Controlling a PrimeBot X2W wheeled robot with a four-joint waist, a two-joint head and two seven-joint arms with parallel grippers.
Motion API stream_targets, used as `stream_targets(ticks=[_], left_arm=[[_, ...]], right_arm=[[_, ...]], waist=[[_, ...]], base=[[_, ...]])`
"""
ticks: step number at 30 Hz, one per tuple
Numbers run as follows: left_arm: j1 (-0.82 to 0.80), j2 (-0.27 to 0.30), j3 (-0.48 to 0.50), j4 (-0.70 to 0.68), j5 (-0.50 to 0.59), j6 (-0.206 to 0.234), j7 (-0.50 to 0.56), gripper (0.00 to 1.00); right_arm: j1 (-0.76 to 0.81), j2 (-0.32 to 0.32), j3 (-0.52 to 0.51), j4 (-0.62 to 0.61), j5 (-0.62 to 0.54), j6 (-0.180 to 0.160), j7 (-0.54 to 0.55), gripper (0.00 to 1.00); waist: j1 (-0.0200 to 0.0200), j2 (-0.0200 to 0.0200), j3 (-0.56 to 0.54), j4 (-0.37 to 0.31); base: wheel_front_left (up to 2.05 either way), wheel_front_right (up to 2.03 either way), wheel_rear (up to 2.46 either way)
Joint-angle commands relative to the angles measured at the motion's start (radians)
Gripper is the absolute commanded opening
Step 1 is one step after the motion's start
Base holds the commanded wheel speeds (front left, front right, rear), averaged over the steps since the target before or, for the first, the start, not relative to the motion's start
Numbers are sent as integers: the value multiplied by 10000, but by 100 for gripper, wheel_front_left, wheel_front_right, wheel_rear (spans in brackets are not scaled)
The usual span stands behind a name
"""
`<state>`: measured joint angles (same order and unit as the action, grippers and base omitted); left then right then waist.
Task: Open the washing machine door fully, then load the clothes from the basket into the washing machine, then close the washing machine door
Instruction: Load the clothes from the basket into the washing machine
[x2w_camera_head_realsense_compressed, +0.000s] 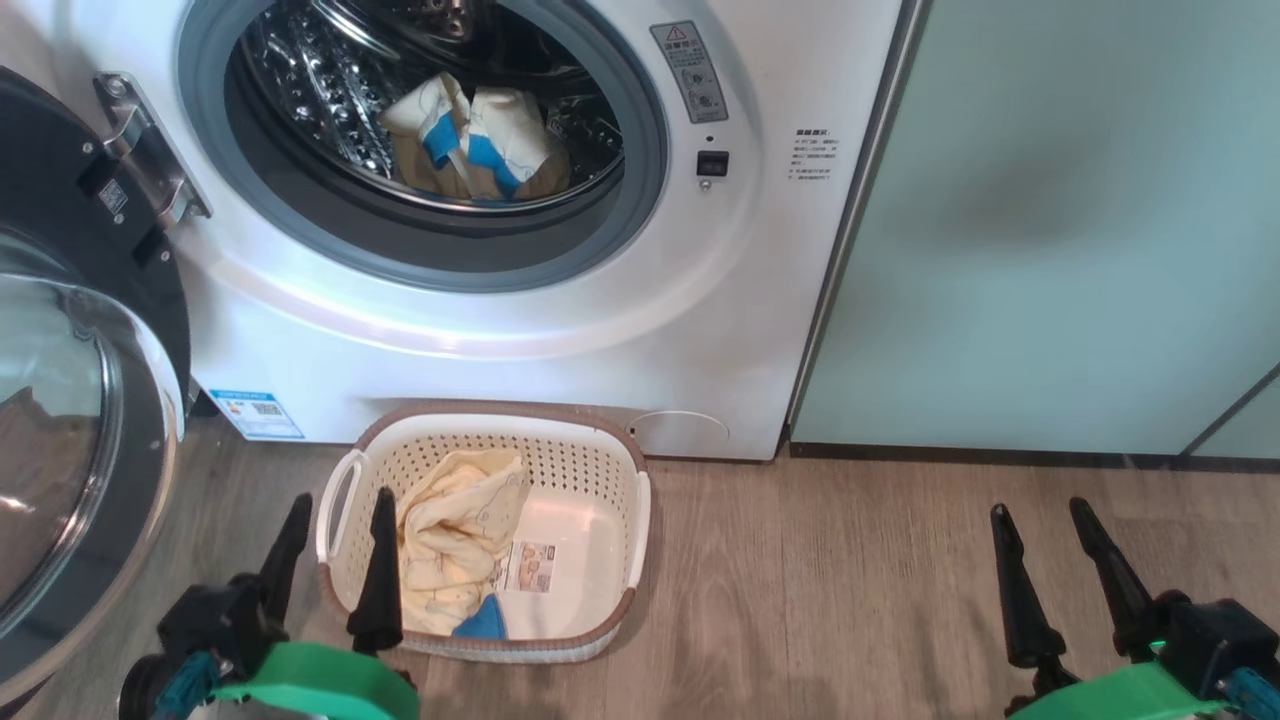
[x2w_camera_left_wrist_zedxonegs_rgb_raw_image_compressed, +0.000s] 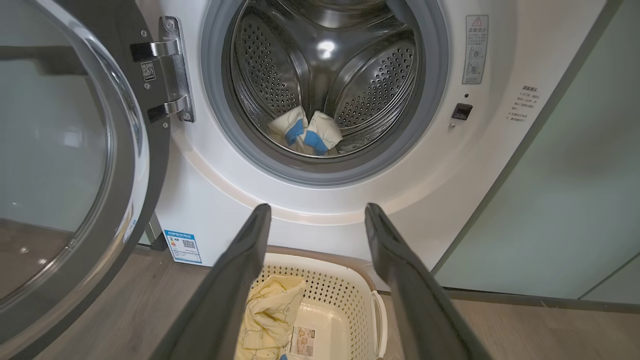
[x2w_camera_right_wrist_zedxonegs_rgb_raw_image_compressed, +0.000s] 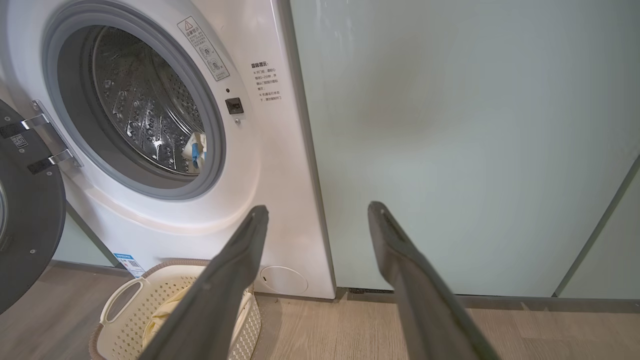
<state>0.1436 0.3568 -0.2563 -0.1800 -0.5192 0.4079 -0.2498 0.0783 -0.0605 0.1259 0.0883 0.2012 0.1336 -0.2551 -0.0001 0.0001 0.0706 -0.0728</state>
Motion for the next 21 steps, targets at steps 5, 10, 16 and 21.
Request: stream_targets(ticks=[5, 10, 16, 21], left_arm=[[-234, 56, 554, -294, -2, -28, -108, 100], [-231, 50, 566, -294, -14, -40, -109, 100], [-262, 58, 589, -252, -9, -54, -111, 100], [-370, 47, 637, -228, -12, -101, -113, 100]], right_arm=[[-187, -66, 165, -301, -37, -29, -67, 100], [-208, -61, 169, -298, -38, -29, -67, 100], [-228, -43, 169, -328, -57, -29, -67, 100], [-311, -50, 196, -374, -40, -29, -67, 100]], waist=[[1, -1, -45, -3], [1, -1, -32, -48], [1, -1, 37, -110], [1, -1, 194, -137]], base=[[0, 0, 0], [0, 0, 0], [0, 0, 0], [0, 0, 0]])
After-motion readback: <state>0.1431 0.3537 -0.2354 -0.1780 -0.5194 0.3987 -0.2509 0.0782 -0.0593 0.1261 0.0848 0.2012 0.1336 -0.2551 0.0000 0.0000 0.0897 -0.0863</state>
